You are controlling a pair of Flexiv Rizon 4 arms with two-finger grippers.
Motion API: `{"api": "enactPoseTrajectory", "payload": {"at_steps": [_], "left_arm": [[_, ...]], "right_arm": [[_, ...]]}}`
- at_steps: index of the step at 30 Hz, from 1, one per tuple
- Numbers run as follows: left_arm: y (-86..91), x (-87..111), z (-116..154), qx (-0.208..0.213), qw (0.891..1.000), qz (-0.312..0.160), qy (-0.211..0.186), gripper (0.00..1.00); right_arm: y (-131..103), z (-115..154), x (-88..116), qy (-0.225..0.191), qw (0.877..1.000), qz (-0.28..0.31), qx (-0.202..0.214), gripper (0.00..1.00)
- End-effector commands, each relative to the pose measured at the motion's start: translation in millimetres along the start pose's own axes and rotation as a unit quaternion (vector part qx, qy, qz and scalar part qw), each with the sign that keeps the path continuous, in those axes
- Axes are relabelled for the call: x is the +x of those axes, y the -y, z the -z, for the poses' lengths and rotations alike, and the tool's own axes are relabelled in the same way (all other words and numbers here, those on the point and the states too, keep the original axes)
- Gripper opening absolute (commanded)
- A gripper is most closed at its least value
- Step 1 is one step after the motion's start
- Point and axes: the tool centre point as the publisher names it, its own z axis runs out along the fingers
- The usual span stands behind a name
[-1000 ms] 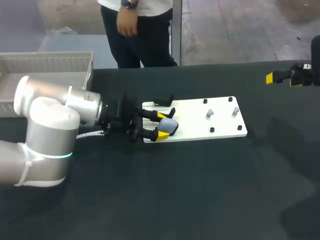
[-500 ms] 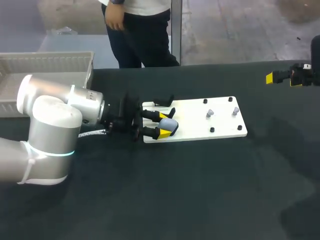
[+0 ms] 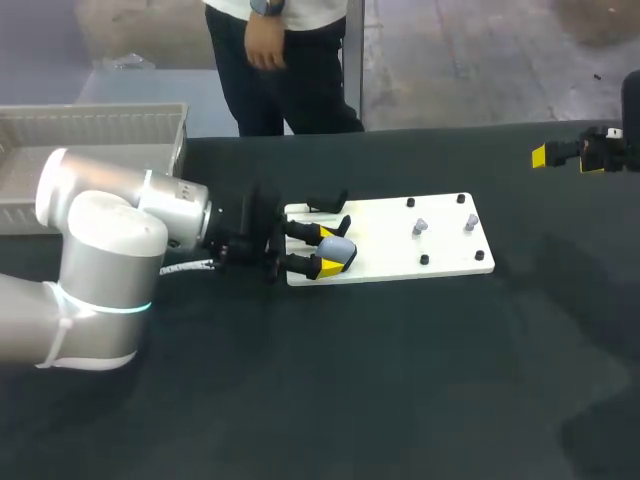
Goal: Pick up each earbud case from the left stands, insert the matching earbuds, close the lid, and place the case in the box.
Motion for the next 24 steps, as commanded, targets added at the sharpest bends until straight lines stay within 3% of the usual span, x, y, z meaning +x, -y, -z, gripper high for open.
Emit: {"api": "enactPoseTrajectory", "payload": {"at_steps": [1, 15, 18, 24], "left_arm": [[0.3, 1.5, -2.2, -0.003, 1.000, -0.001, 0.002, 0.45], [0.6, 1.9, -3.7, -0.002, 1.000, 0.000, 0.002, 0.33], [0.7, 2.0, -3.7, -0.002, 1.000, 0.000, 0.002, 0.27], [0.6, 2.0, -3.3, -0.001, 1.000, -0.001, 0.000, 0.08]], "right_arm": [[0.8, -0.7, -0.1, 0.000, 1.000, 0.000, -0.001, 1.00], [0.8, -0.7, -0.1, 0.000, 1.000, 0.000, -0.001, 1.00], [0.8, -0.7, -0.1, 0.000, 1.000, 0.000, -0.001, 1.00], [0.8, -0.7, -0.1, 0.000, 1.000, 0.000, -0.001, 1.00]]}}
